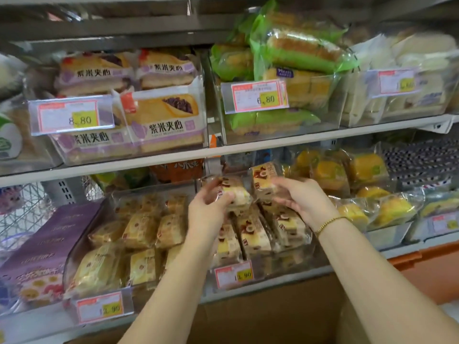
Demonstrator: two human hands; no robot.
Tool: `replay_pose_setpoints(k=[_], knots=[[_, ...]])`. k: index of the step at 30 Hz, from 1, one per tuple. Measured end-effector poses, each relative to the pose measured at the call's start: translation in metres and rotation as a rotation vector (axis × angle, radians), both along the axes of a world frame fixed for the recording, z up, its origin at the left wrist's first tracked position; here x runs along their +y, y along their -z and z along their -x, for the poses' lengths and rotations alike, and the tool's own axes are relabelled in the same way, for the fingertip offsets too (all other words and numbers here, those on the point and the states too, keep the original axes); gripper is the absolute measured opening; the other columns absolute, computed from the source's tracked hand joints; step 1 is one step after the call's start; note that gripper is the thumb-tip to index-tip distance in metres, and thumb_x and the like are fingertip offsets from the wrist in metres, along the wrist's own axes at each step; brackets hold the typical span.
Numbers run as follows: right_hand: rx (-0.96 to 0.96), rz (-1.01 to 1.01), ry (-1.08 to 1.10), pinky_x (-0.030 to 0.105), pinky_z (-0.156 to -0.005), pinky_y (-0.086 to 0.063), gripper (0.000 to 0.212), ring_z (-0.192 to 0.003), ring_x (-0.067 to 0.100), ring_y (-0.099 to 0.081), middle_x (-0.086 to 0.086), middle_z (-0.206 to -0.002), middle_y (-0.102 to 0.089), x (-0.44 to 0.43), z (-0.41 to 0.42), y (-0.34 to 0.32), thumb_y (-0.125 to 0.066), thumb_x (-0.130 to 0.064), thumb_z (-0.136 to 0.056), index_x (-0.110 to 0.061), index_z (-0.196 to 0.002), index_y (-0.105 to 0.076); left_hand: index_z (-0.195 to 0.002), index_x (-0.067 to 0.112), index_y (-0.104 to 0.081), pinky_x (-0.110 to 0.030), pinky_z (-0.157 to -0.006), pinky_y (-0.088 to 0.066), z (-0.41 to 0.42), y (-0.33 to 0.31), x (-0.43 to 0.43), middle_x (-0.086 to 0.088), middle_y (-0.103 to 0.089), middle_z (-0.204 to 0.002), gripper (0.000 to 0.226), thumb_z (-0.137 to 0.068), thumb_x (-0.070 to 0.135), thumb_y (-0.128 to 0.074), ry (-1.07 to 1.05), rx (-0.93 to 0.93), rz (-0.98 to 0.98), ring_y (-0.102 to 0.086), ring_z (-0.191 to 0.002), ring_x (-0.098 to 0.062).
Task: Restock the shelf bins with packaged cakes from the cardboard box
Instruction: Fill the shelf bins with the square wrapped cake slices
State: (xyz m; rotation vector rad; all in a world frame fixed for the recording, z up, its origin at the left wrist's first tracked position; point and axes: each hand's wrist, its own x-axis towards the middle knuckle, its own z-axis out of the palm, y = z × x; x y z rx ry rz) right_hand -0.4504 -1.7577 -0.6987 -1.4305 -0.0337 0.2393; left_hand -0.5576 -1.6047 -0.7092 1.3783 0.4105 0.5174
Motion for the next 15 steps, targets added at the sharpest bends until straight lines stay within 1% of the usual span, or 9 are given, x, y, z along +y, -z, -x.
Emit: replay_pose_setpoints(k=[1,2,3,5,7,9,11,13,15], knots=[[-0.002,-0.004,0.026,0.039,-0.084,-0.058,0.065,-0.079,0.019,-0.072,0.007,-0.093,-0.072,0.006,-0.012,0.001,-0.080,-0.025,-0.076,-0.001,-0.129,-0.050,-0.121,0.037,-0.058,-0.044,-0.098,-0.049,-0.016,-0.003,-0.005,0.001,-0.063,-0.124,0.046,-0.083,0.014,-0.071,-0.016,-0.003,0.012,-0.061,-0.111,-0.020],[-0.023,0.039,0.069,0.040,-0.084,-0.057,0.066,-0.083,0.021,-0.071,0.006,-0.096,-0.071,0.012,-0.022,0.001,-0.080,-0.028,-0.076,-0.002,-0.128,-0.051,-0.117,0.035,-0.060,-0.041,-0.098,-0.049,-0.032,-0.006,-0.010,0.000,-0.062,-0.124,0.041,-0.084,0.011,-0.069,-0.041,-0.005,0.016,-0.061,-0.112,-0.021],[-0.090,0.161,0.118,0.035,-0.083,-0.055,0.065,-0.089,0.023,-0.068,0.005,-0.101,-0.068,0.017,-0.031,0.002,-0.079,-0.032,-0.077,-0.004,-0.128,-0.051,-0.112,0.033,-0.061,-0.037,-0.097,-0.050,-0.044,-0.009,-0.015,-0.001,-0.062,-0.124,0.037,-0.086,0.007,-0.066,-0.071,-0.006,0.011,-0.060,-0.112,-0.021],[-0.330,0.549,0.219,0.027,-0.078,-0.047,0.058,-0.102,0.027,-0.063,0.005,-0.113,-0.063,0.022,-0.040,0.001,-0.071,-0.038,-0.084,-0.010,-0.130,-0.050,-0.111,0.026,-0.062,-0.021,-0.084,-0.051,-0.062,-0.014,-0.021,-0.003,-0.063,-0.122,0.034,-0.089,0.002,-0.060,-0.130,-0.007,-0.037,-0.060,-0.110,-0.020],[-0.530,0.742,0.230,0.028,-0.083,-0.047,0.051,-0.109,0.028,-0.061,0.008,-0.123,-0.062,0.026,-0.049,0.000,-0.064,-0.039,-0.089,-0.012,-0.130,-0.051,-0.120,0.016,-0.062,-0.016,-0.075,-0.047,-0.076,-0.017,-0.024,-0.006,-0.064,-0.120,0.032,-0.090,0.004,-0.060,-0.131,0.005,-0.141,-0.061,-0.109,-0.023],[-0.571,0.843,0.193,0.030,-0.085,-0.048,0.047,-0.110,0.028,-0.061,0.011,-0.124,-0.062,0.032,-0.059,0.000,-0.060,-0.037,-0.092,-0.012,-0.130,-0.050,-0.126,0.014,-0.058,-0.018,-0.078,-0.043,-0.087,-0.017,-0.024,0.000,-0.061,-0.115,0.034,-0.092,0.012,-0.061,-0.119,0.086,-0.248,-0.059,-0.112,-0.021],[-0.525,0.983,0.144,0.032,-0.089,-0.049,0.050,-0.115,0.029,-0.058,0.013,-0.129,-0.058,0.039,-0.067,-0.001,-0.056,-0.036,-0.095,-0.009,-0.136,-0.045,-0.123,0.015,-0.059,-0.020,-0.079,-0.045,-0.094,-0.013,-0.022,0.004,-0.059,-0.112,0.030,-0.093,0.018,-0.061,-0.145,0.188,-0.388,-0.060,-0.109,-0.019],[-0.485,1.089,0.094,0.032,-0.089,-0.048,0.047,-0.115,0.028,-0.058,0.015,-0.128,-0.057,0.044,-0.074,0.001,-0.049,-0.037,-0.098,-0.005,-0.133,-0.048,-0.117,0.011,-0.063,-0.027,-0.079,-0.049,-0.097,-0.009,-0.020,-0.005,-0.065,-0.113,0.025,-0.095,0.020,-0.057,-0.125,0.281,-0.558,-0.061,-0.093,-0.019],[-0.493,1.141,0.051,0.028,-0.084,-0.049,0.034,-0.106,0.025,-0.062,0.013,-0.119,-0.061,0.043,-0.078,0.003,-0.045,-0.029,-0.101,-0.003,-0.119,-0.058,-0.121,0.011,-0.060,-0.028,-0.074,-0.047,-0.096,-0.008,-0.021,-0.006,-0.063,-0.110,0.028,-0.098,0.026,-0.052,-0.050,0.442,-0.785,-0.052,-0.080,-0.015]])
